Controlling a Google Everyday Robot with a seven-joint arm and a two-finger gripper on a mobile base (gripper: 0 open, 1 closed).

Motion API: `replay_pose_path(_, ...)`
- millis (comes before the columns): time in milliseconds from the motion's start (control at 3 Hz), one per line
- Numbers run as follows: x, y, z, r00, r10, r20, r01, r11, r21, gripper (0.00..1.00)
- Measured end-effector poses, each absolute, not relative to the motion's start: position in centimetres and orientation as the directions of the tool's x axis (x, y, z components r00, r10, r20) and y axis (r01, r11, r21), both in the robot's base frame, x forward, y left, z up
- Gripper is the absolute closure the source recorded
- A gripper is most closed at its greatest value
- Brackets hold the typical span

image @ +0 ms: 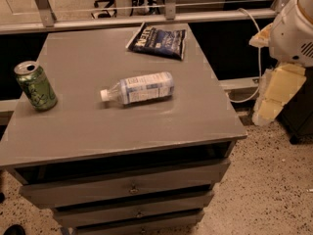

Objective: Pick blue plastic bottle

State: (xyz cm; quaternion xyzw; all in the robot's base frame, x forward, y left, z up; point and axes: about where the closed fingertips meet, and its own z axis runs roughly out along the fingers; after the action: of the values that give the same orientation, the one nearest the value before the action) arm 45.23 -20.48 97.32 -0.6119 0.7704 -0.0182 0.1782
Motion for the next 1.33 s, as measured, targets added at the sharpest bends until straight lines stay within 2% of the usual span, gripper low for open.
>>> replay_pose_path(1333, 56.1, -4.5, 90.1, 0.171, -0.865, -0.473, -0.953, -0.024, -0.300, 0.00)
